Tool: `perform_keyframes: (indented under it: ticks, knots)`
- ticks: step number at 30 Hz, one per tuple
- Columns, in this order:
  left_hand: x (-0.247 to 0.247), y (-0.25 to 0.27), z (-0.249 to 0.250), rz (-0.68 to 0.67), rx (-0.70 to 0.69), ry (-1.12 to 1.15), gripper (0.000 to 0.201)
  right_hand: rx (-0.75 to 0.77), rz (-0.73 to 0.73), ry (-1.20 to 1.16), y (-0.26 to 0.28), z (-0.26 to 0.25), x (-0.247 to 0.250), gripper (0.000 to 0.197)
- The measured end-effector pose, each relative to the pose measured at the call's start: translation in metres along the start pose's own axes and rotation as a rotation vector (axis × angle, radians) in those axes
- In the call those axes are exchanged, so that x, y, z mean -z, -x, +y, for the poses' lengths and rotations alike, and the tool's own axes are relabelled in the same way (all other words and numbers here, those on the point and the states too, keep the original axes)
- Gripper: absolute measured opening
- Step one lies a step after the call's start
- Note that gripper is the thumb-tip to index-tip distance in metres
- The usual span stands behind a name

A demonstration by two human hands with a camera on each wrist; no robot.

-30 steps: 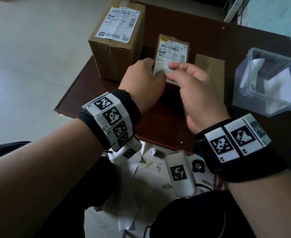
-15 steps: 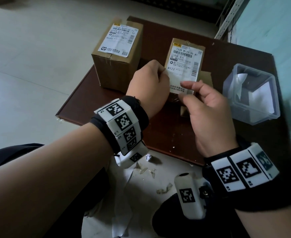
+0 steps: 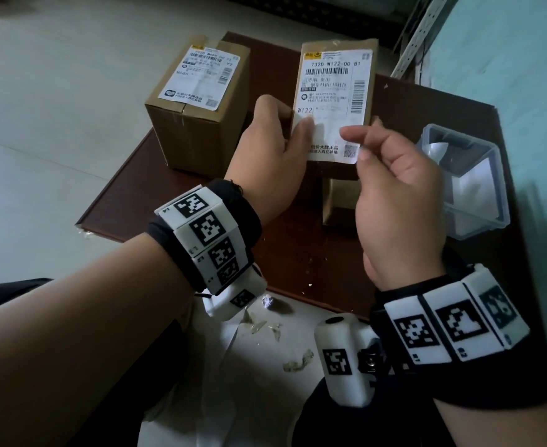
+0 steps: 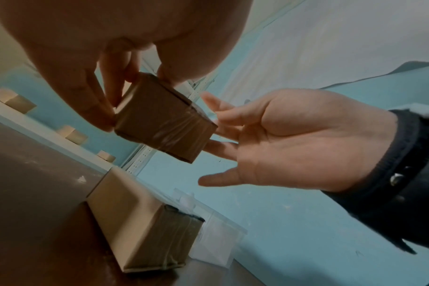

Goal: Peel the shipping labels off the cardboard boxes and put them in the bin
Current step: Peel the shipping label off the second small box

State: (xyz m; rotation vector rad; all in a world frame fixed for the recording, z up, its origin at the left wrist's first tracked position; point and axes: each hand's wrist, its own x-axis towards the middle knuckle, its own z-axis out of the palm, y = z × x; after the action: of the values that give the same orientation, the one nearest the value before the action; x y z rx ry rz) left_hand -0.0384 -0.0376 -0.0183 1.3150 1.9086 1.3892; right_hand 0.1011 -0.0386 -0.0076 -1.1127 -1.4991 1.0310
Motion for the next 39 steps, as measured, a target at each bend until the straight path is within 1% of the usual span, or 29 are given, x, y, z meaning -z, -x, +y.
perform_keyframes:
  ticks: [3,5,9,13,16,18,21,23,26,31,32,34,35,36,37,38,39]
  knots:
    - [0.003,-0.004,-0.003,-0.006,-0.002,0.037,0.018,-0.006,0.006,0.009,-0.001,-0.002,0.000,0.037]
    - [0.004,-0.005,-0.005,-0.026,0.008,0.101,0.021,-0.004,-0.012,0.021,0.000,-0.006,0.000,0.036]
    - [0.005,-0.003,-0.009,-0.036,-0.009,0.165,0.032,-0.019,-0.104,0.023,0.004,-0.017,0.003,0.038]
    - [0.006,0.000,-0.005,-0.045,-0.019,0.187,0.032,-0.036,-0.151,0.034,0.008,-0.028,0.009,0.040]
    - [0.007,0.003,0.001,-0.065,-0.036,0.251,0.036,-0.020,-0.151,0.047,0.010,-0.038,0.013,0.040]
    - [0.008,0.004,0.004,-0.080,-0.060,0.249,0.037,-0.001,-0.152,0.086,0.012,-0.044,0.017,0.039]
    - [0.011,0.009,0.008,-0.142,-0.106,0.250,0.040,0.020,-0.153,0.133,0.014,-0.049,0.022,0.041]
    - [0.012,0.011,0.009,-0.186,-0.133,0.245,0.046,0.035,-0.148,0.157,0.015,-0.045,0.022,0.041]
    - [0.013,0.013,0.007,-0.209,-0.138,0.222,0.051,0.048,-0.119,0.122,0.017,-0.032,0.021,0.041]
    - [0.012,0.010,0.001,-0.234,-0.149,0.169,0.051,0.053,-0.076,0.086,0.016,-0.016,0.020,0.036]
    - [0.011,0.010,0.001,-0.241,-0.145,0.159,0.053,0.052,-0.063,0.082,0.016,-0.014,0.021,0.034]
    - [0.008,0.008,0.000,-0.238,-0.123,0.131,0.068,0.042,-0.036,0.061,0.014,-0.009,0.023,0.033]
    - [0.007,0.008,0.001,-0.228,-0.107,0.112,0.078,0.032,-0.022,0.040,0.013,-0.008,0.023,0.034]
    - [0.006,0.009,0.002,-0.223,-0.110,0.104,0.081,0.023,-0.008,0.016,0.011,-0.007,0.024,0.037]
    - [0.004,0.009,0.002,-0.222,-0.124,0.111,0.076,0.017,0.006,-0.001,0.010,-0.006,0.025,0.043]
    - [0.002,0.009,0.002,-0.223,-0.139,0.131,0.064,0.009,0.018,-0.016,0.009,-0.006,0.025,0.049]
    - [0.001,0.010,0.002,-0.225,-0.148,0.139,0.048,-0.006,0.017,-0.037,0.008,-0.005,0.027,0.052]
